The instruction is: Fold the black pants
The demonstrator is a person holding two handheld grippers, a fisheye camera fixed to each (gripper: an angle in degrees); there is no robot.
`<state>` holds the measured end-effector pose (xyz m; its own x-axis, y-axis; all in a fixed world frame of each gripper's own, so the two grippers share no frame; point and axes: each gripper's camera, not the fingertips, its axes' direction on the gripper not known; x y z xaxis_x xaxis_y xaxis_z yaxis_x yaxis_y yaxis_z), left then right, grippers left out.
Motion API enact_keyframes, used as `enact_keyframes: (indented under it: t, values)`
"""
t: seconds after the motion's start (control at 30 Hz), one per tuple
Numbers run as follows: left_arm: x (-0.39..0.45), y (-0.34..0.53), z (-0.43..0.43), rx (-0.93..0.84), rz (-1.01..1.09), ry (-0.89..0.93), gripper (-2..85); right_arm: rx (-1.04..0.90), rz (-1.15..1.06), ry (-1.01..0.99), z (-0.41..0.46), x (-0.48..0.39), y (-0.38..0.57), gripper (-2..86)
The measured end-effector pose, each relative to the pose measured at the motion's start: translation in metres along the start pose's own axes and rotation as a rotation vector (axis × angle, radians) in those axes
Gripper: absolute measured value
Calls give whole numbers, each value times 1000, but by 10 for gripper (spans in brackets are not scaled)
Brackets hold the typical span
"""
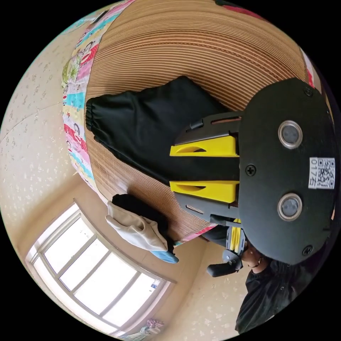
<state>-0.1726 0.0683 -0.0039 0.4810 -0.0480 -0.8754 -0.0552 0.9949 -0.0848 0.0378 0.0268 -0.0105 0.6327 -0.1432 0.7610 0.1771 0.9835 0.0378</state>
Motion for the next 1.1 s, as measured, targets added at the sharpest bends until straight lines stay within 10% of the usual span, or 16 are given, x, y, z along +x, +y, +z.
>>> enact_keyframes:
  t: [0.4, 0.63, 0.83, 1.1]
  values:
    - [0, -9, 6, 3, 41, -55, 17, -54, 198, 206, 136, 35, -163, 88]
    - [-7, -5, -8, 20, 40, 41, -4, 253, 44, 58, 67, -3, -150, 22]
    - [-20, -2, 4, -22, -70, 32, 13, -21, 45, 4, 108, 7, -169, 38]
    - [-16, -2, -20, 62, -20, 46, 49, 91, -231, -134, -41, -20, -14, 69]
